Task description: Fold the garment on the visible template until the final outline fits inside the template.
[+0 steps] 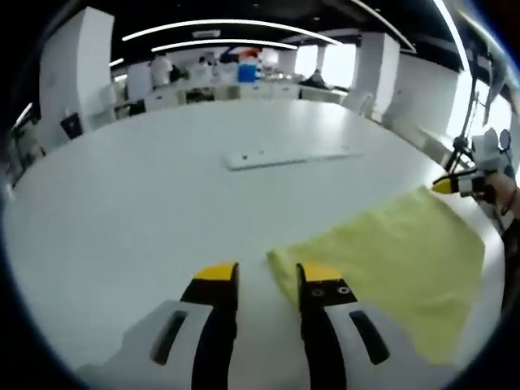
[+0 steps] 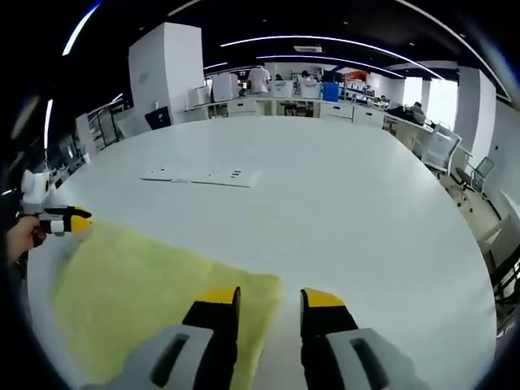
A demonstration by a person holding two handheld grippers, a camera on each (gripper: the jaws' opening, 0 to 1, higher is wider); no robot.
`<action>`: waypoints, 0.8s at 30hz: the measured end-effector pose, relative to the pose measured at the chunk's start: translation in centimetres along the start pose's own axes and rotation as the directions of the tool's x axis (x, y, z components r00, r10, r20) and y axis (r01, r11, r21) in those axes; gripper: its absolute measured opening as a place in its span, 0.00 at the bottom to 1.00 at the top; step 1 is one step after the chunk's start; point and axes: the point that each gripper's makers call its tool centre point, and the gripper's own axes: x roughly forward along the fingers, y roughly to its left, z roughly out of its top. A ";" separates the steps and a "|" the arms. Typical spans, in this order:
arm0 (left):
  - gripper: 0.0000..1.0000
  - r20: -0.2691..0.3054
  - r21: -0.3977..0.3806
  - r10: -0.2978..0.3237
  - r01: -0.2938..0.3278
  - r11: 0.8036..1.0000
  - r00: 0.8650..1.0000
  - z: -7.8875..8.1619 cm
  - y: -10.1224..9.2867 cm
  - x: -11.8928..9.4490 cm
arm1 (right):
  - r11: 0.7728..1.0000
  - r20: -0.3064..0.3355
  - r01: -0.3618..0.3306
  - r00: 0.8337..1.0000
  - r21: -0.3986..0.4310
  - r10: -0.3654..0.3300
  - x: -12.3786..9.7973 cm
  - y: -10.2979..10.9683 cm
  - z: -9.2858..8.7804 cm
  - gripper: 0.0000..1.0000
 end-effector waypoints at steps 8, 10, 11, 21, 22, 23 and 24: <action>0.28 0.018 -0.016 -0.022 0.022 1.000 1.000 0.6 -1.1 -2.6 | 1.000 -0.016 -0.021 1.000 -0.011 0.021 -2.6 1.1 -0.1 0.30; 0.29 0.022 -0.015 -0.033 0.034 0.999 0.999 0.5 -1.5 -3.2 | 0.999 -0.022 -0.031 0.999 -0.016 0.031 -3.2 1.4 -0.2 0.31; 0.30 0.023 -0.012 -0.037 0.038 0.999 0.999 0.4 -1.7 -3.6 | 0.999 -0.026 -0.042 0.999 -0.023 0.042 -3.6 1.8 -0.3 0.31; 0.34 -0.024 0.057 -0.057 0.058 0.997 0.998 -1.8 -1.7 -6.4 | 0.994 -0.035 -0.111 0.993 0.014 0.111 -5.9 3.1 -1.0 0.35; 0.34 -0.023 0.051 -0.061 0.062 0.997 0.998 -1.9 -1.7 -6.7 | 0.993 -0.035 -0.118 0.992 0.015 0.119 -6.2 3.3 -1.1 0.36; 0.34 -0.022 0.047 -0.067 0.068 0.997 0.998 -2.1 -1.7 -7.1 | 0.991 -0.038 -0.135 0.990 0.023 0.136 -6.4 3.6 -1.3 0.37; 0.34 -0.022 0.045 -0.071 0.072 0.996 0.997 -2.3 -1.8 -7.3 | 0.989 -0.045 -0.147 0.988 0.030 0.148 -6.6 3.8 -1.6 0.38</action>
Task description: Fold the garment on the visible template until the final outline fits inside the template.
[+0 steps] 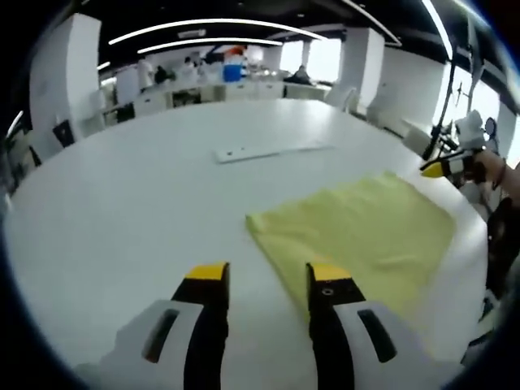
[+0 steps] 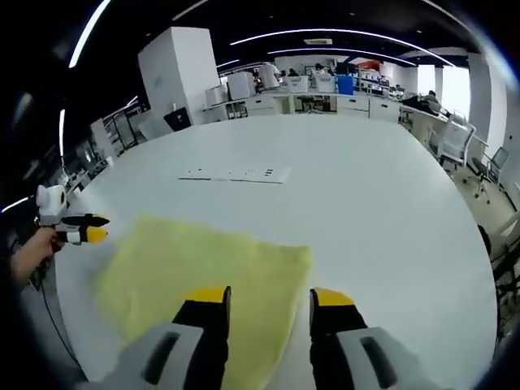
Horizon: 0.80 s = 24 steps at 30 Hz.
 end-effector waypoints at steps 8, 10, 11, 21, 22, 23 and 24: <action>0.37 -0.012 0.000 -0.063 0.063 0.998 0.998 -1.9 -1.4 -1.7 | 0.997 -0.036 -0.062 0.997 -0.035 0.061 -1.9 1.8 -2.2 0.47; 0.37 -0.014 -0.002 -0.071 0.071 0.997 0.997 -2.3 -1.5 -2.0 | 0.996 -0.038 -0.076 0.996 -0.036 0.075 -2.3 2.0 -2.6 0.47; 0.37 -0.009 -0.006 -0.078 0.078 0.997 0.997 -2.4 -1.6 -2.2 | 0.995 -0.043 -0.088 0.995 -0.040 0.086 -2.5 2.3 -2.9 0.47; 0.40 -0.023 0.007 -0.159 0.159 0.987 0.987 -4.3 -3.7 -3.7 | 0.985 -0.088 -0.165 0.983 -0.050 0.161 -5.1 4.2 -6.3 0.49; 0.40 -0.026 0.009 -0.165 0.165 0.986 0.986 -4.5 -3.9 -3.9 | 0.984 -0.089 -0.173 0.982 -0.042 0.168 -5.2 4.4 -6.5 0.49; 0.40 -0.027 0.010 -0.168 0.169 0.986 0.985 -4.7 -4.1 -4.0 | 0.983 -0.089 -0.184 0.980 -0.031 0.180 -5.4 4.6 -6.9 0.49; 0.40 -0.027 0.011 -0.172 0.172 0.985 0.985 -4.9 -4.1 -4.1 | 0.981 -0.090 -0.190 0.978 -0.026 0.187 -5.6 4.7 -7.1 0.49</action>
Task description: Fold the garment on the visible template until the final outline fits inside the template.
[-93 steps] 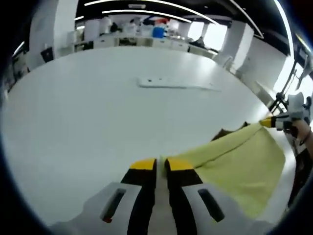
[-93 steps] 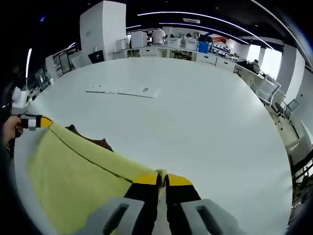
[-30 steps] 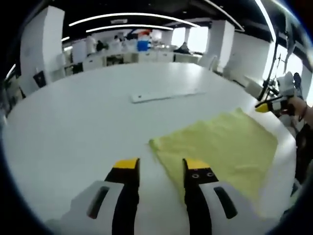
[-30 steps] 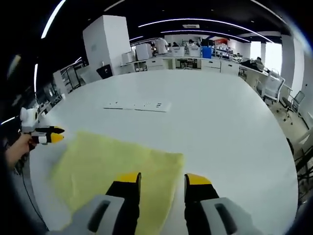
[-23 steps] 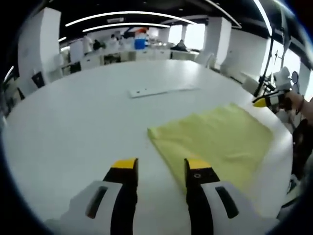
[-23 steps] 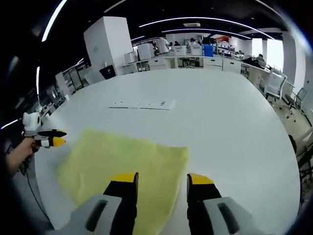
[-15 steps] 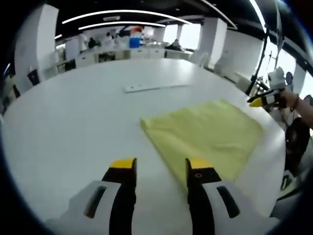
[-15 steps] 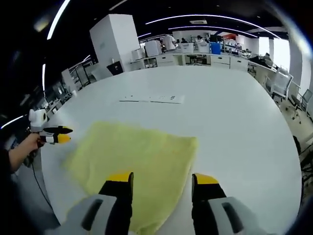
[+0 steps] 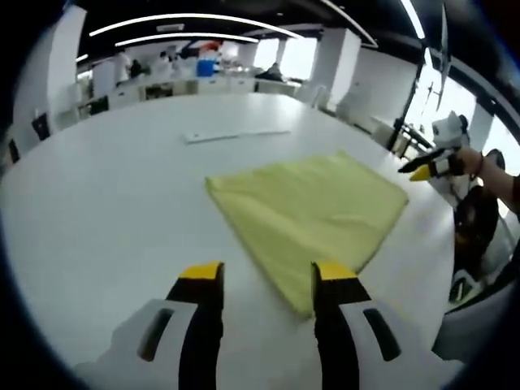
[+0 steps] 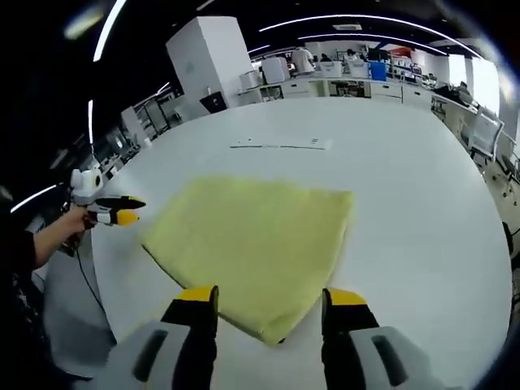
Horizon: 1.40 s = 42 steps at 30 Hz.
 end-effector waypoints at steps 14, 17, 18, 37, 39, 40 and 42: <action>0.35 -0.051 -0.005 -0.058 0.058 0.998 0.997 -2.9 -1.9 0.0 | 1.000 -0.033 0.003 0.999 0.019 -0.003 -0.4 -0.1 -3.3 0.42; 0.31 -0.059 -0.001 -0.062 0.062 0.998 0.996 -3.3 -2.0 0.1 | 1.000 -0.038 0.004 0.999 0.021 -0.003 -0.3 -0.1 -4.0 0.39; 0.30 -0.067 0.003 -0.064 0.064 0.998 0.996 -3.5 -2.0 0.1 | 1.000 -0.040 0.003 0.999 0.021 -0.002 -0.2 -0.1 -4.1 0.38; 0.16 -0.065 -0.027 -0.069 0.067 0.997 0.995 -4.5 -2.3 0.5 | 0.999 0.015 -0.003 1.000 0.054 0.002 0.4 -0.4 -4.8 0.09; 0.15 -0.060 -0.032 -0.071 0.070 0.997 0.996 -4.4 -2.4 0.6 | 0.998 0.024 -0.007 1.000 0.057 0.005 0.4 -0.3 -4.6 0.05; 0.14 -0.059 -0.035 -0.072 0.070 0.997 0.996 -4.5 -2.4 0.6 | 0.998 0.026 -0.009 1.000 0.060 0.008 0.4 -0.3 -4.6 0.03; 0.13 -0.056 -0.055 -0.070 0.067 0.996 0.996 -4.5 -2.4 0.7 | 0.997 0.028 -0.011 1.000 0.070 0.009 0.5 -0.3 -4.6 0.02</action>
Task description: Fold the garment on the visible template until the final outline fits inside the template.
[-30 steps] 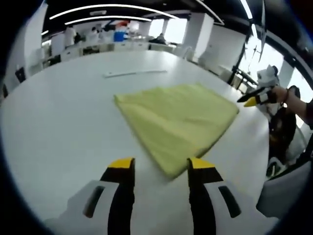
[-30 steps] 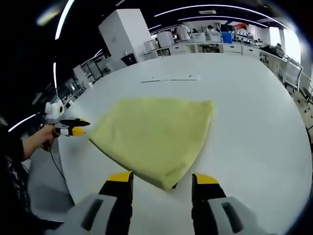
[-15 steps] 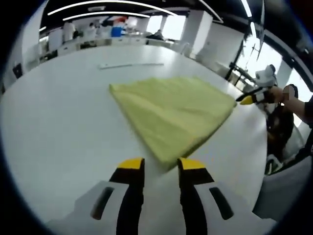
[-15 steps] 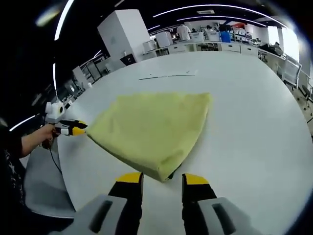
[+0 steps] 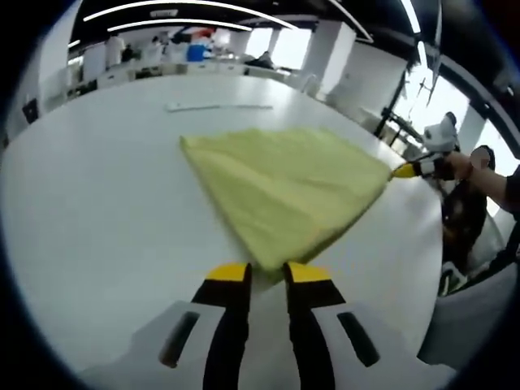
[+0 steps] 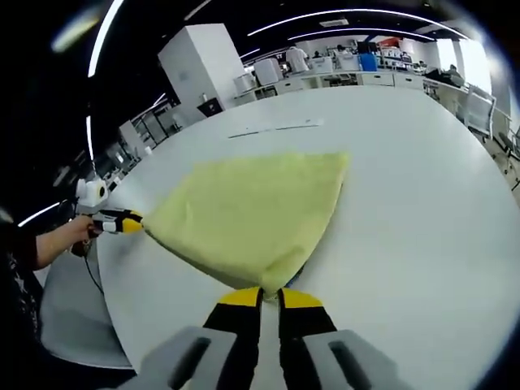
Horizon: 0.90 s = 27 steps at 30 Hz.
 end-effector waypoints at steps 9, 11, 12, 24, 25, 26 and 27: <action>0.04 0.008 -0.012 -0.016 0.016 1.000 1.000 -0.1 -0.4 0.1 | 1.000 0.006 -0.006 1.000 -0.007 0.006 -0.1 -0.1 0.1 0.00; 0.03 0.004 -0.004 -0.017 0.017 1.000 1.000 -0.1 -0.4 0.1 | 1.000 0.005 -0.005 1.000 -0.020 0.005 -0.2 -0.2 0.2 0.00; 0.02 0.003 -0.007 -0.017 0.017 1.000 1.000 -0.1 -0.4 0.1 | 1.000 0.004 -0.002 1.000 -0.024 0.002 -0.2 -0.3 0.2 0.00; 0.00 0.004 -0.004 -0.026 0.026 1.000 1.000 0.1 -0.3 -0.2 | 0.998 -0.002 0.027 1.000 -0.058 -0.027 -1.4 -1.7 0.3 0.00; 0.00 0.004 -0.003 -0.027 0.027 1.000 1.000 0.1 -0.3 -0.2 | 0.997 -0.006 0.026 1.000 -0.068 -0.027 -1.4 -1.7 0.3 0.00; 0.00 0.003 -0.003 -0.027 0.027 1.000 1.000 0.0 -0.2 -0.2 | 0.997 -0.012 0.027 1.000 -0.076 -0.028 -1.4 -1.7 0.2 0.00; 0.00 0.004 -0.003 -0.026 0.026 1.000 1.000 0.1 -0.2 -0.2 | 0.996 -0.016 0.027 0.999 -0.082 -0.028 -1.3 -1.6 0.2 0.00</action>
